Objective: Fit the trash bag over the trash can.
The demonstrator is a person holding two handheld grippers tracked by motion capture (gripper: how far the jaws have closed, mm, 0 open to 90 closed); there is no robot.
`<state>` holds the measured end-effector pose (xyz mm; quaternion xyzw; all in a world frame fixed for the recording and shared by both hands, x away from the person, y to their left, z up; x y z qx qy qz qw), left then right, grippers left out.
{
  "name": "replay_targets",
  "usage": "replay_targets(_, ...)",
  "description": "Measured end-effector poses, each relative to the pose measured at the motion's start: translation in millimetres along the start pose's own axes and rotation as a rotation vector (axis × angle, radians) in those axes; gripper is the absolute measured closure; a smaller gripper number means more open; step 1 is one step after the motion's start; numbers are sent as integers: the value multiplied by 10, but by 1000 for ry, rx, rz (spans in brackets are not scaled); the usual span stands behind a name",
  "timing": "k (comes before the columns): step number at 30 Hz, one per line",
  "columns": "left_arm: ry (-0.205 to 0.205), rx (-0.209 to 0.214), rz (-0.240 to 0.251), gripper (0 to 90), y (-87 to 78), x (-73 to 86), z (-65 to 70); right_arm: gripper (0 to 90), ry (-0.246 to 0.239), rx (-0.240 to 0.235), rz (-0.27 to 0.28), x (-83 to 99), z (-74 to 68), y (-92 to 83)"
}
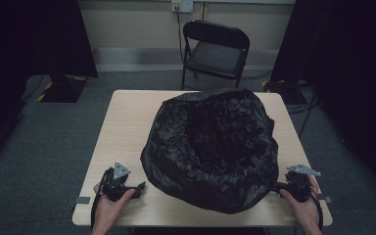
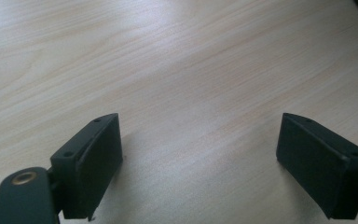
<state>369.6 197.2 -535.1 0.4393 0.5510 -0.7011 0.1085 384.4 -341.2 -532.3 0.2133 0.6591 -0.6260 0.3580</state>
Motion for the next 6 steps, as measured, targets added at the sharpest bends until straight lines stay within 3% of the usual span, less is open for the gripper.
replay_targets(2, -2, -2, 0, 139, 0, 0, 2, 104, 25, -10, -11, 3, 15, 10)
replay_targets(6, -3, -2, 0, 138, 1, -1, 3, 104, 26, -9, -12, 3, 16, 11)
Point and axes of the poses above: each handheld gripper's, and its own axes: y roughly forward along the jaws, x roughly out of its underside, z roughly to its right, the point moved 5 cm from there along y, roughly forward along the jaws
